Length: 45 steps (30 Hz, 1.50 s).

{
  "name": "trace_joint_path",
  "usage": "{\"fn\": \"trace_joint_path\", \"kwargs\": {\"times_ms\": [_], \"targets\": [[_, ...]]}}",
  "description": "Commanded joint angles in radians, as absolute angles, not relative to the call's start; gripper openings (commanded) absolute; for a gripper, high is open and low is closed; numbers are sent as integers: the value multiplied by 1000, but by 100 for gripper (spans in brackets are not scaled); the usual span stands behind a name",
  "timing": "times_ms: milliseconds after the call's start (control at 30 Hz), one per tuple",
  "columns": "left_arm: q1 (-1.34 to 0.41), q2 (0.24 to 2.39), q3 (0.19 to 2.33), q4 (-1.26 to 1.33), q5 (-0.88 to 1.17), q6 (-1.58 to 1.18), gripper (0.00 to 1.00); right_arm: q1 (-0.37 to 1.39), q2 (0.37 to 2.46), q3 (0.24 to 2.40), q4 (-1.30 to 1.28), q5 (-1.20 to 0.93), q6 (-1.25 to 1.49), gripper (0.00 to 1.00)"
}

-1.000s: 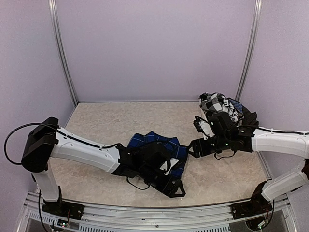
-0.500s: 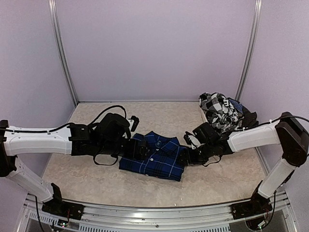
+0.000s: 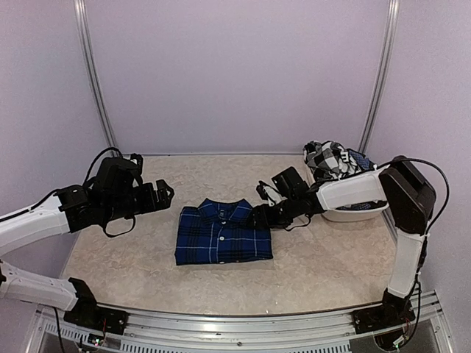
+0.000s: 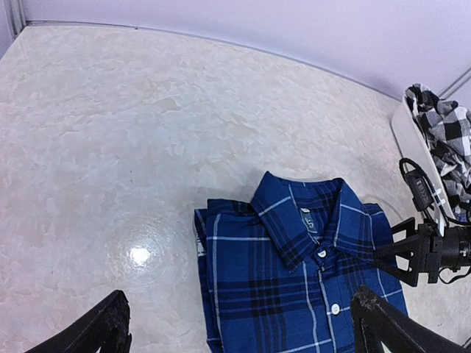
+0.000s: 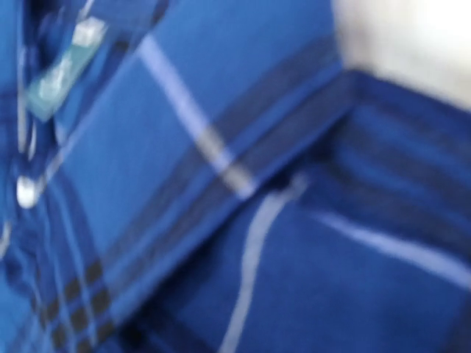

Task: Fold and stack the long sleeve shirts
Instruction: Rotate the square-folded shirt at the center of the board, then reset both arms

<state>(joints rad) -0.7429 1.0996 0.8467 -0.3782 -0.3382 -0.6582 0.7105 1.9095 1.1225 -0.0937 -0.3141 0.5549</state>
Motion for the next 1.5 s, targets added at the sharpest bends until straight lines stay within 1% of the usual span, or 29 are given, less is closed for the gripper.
{"fn": "trace_joint_path", "kwargs": {"times_ms": [0,100,267,433,533,633,700,867,967,1067,1233,1333,1467], "targets": [[-686,1018,803,-352,-349,-660,99,674,1973,1275,-151,-305,416,72],[-635,1002,796,-328,-326,-644,99,672,1949,1321,-212,-251,360,74],[-543,991,766,-238,-251,-620,99,651,1780,1237,-266,-72,328,82],[-427,992,752,-163,-185,-572,99,616,1581,1125,-329,82,316,99],[-357,990,760,-145,-177,-548,99,588,1444,1054,-330,139,320,100],[-322,978,766,-121,-130,-502,99,550,1307,992,-294,137,313,100],[-321,972,766,-100,-109,-482,99,527,1240,989,-296,150,293,99],[-346,928,777,-56,-143,-426,99,515,1132,1041,-351,246,208,100],[-412,904,813,-59,-242,-367,99,516,1081,1050,-357,275,177,99],[-509,884,837,-63,-389,-320,99,515,1020,1024,-329,279,169,100],[-606,815,743,17,-496,-309,99,515,917,921,-233,257,180,99],[-618,766,681,51,-524,-313,99,515,883,868,-208,259,181,99],[-618,752,686,41,-526,-304,99,516,882,860,-215,262,178,100]]}}
